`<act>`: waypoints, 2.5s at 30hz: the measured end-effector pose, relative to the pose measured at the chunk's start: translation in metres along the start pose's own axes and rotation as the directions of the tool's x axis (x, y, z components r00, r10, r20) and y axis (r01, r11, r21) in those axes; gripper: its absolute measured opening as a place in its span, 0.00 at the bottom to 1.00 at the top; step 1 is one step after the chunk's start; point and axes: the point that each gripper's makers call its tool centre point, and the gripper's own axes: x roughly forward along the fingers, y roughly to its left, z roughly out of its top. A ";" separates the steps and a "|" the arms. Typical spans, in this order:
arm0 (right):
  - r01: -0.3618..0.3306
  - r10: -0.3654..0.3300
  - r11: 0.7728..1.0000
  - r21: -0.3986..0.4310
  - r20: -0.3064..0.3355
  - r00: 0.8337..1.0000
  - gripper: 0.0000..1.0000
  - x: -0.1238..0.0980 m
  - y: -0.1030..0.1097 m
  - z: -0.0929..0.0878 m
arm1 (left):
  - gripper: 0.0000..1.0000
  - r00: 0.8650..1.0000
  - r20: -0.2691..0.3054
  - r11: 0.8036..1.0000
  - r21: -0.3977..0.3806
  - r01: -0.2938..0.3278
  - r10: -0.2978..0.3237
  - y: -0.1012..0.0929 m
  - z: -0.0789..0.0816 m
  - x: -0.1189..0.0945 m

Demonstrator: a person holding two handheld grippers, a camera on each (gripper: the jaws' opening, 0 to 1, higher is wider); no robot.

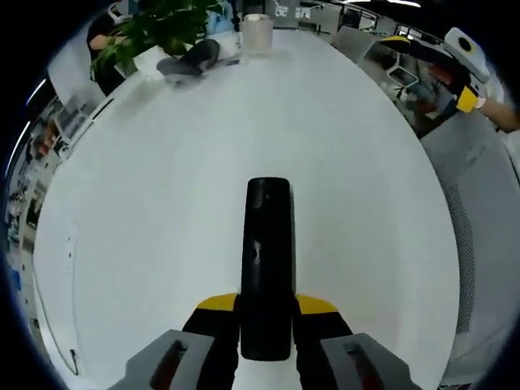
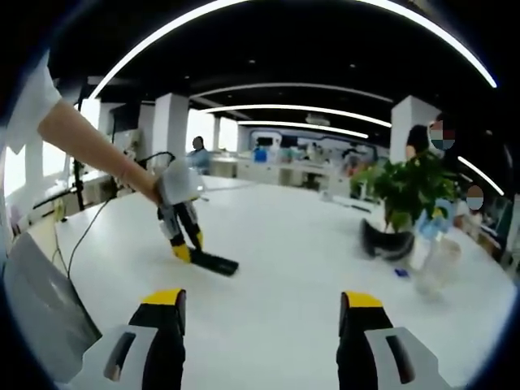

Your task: Press the specified remote control buttons in sequence, fully releasing each button before pressing the next.

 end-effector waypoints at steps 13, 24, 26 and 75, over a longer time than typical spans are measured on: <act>-0.017 0.017 1.000 -0.004 0.004 1.000 0.76 0.000 0.004 0.001 | 0.24 0.999 0.023 0.998 -0.041 -0.045 0.046 -0.005 -0.002 -0.002; -0.046 0.046 0.999 -0.011 -0.009 0.999 0.75 0.001 0.010 0.000 | 0.24 0.998 0.033 0.995 -0.086 -0.047 0.050 -0.013 -0.005 -0.003; -0.051 0.050 0.999 -0.012 -0.009 0.999 0.75 0.001 0.012 0.000 | 0.24 0.998 0.036 0.995 -0.092 -0.046 0.049 -0.014 -0.005 -0.003; -0.138 0.134 0.989 -0.058 -0.071 0.989 0.68 0.003 0.030 -0.010 | 0.24 0.999 0.046 0.999 -0.051 -0.012 0.014 -0.062 -0.005 -0.003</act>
